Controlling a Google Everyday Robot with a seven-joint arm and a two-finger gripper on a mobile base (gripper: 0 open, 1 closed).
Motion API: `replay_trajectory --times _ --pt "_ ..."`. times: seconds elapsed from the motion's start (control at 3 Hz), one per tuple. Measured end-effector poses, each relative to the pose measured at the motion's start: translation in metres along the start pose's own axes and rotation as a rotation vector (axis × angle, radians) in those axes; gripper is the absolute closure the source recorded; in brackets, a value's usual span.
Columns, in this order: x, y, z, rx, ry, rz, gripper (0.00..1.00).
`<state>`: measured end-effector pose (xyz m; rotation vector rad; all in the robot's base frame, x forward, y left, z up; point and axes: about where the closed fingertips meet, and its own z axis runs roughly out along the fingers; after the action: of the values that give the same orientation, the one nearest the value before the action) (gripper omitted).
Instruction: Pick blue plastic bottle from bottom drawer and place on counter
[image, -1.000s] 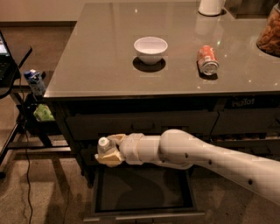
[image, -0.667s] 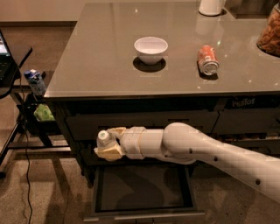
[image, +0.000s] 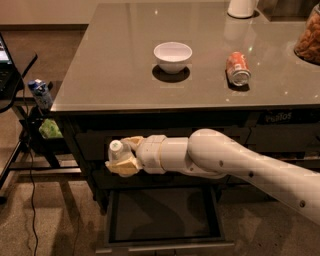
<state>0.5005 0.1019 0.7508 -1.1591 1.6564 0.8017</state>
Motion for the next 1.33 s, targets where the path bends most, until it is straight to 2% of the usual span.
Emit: replay_trajectory --times 0.67,1.0,1.33 --pt "-0.048 -0.003 -0.027 0.022 -0.033 -0.019 1.00" --pt "-0.080 -0.006 -0.039 0.026 -0.034 -0.062 1.00" --pt "-0.080 -0.006 -0.039 0.026 -0.034 -0.062 1.00"
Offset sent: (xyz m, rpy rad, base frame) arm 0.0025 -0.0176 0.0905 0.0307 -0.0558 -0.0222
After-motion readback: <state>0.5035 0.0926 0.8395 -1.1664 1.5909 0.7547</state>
